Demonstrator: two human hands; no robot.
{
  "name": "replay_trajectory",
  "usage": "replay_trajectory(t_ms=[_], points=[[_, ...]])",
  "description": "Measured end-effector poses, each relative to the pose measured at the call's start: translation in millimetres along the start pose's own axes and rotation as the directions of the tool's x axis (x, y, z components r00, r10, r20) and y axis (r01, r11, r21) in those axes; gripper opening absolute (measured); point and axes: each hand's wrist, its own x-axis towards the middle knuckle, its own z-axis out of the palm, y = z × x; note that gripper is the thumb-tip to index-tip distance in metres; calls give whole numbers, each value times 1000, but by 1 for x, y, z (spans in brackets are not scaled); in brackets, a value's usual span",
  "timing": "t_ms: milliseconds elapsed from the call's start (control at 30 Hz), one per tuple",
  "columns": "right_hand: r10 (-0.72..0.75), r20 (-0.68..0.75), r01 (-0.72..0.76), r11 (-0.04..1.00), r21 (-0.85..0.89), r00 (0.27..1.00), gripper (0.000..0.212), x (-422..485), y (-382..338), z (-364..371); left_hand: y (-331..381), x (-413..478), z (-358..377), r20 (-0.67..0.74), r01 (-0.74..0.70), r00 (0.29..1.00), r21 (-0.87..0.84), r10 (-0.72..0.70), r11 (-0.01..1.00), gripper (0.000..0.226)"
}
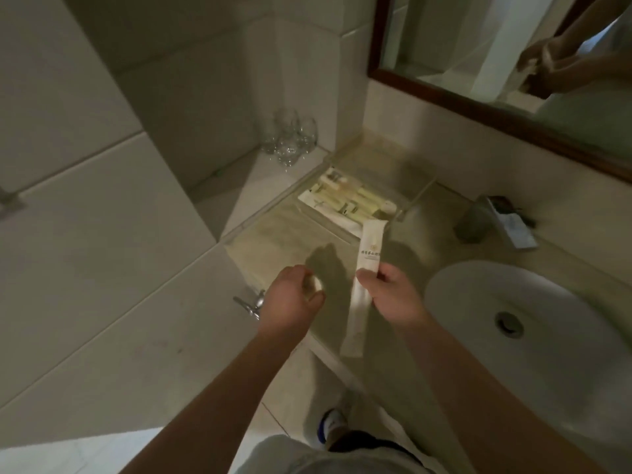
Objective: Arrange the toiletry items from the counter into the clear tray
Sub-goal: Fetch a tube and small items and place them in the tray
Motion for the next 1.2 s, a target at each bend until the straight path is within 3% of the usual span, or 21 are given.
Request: replay_trajectory(t_ms=[233, 333, 533, 667, 800, 967, 1200], points=[[110, -98, -100, 990, 101, 989, 26, 78, -20, -6, 4, 92, 4, 5, -43, 999, 8, 43, 999, 32], [170, -179, -170, 985, 13, 969, 31, 101, -28, -10, 1, 124, 3, 39, -57, 998, 34, 56, 998, 39], [62, -233, -126, 954, -271, 971, 28, 147, -42, -17, -9, 202, 10, 121, -67, 991, 25, 63, 997, 40], [22, -188, -111, 870, -480, 982, 31, 190, -53, -5, -17, 248, 5, 112, -82, 991, 19, 79, 996, 38], [12, -33, -31, 746, -665, 999, 37, 231, -63, 27, -28, 281, -8, 115, -69, 991, -27, 72, 997, 34], [65, 34, -15, 640, -768, 997, 39, 265, -58, 59, -37, 306, -17, 124, -82, 989, -26, 85, 996, 36], [70, -14, -54, 619, -784, 997, 39, 278, -48, 67, -42, 316, -9, 152, -94, 983, -67, 103, 993, 37]])
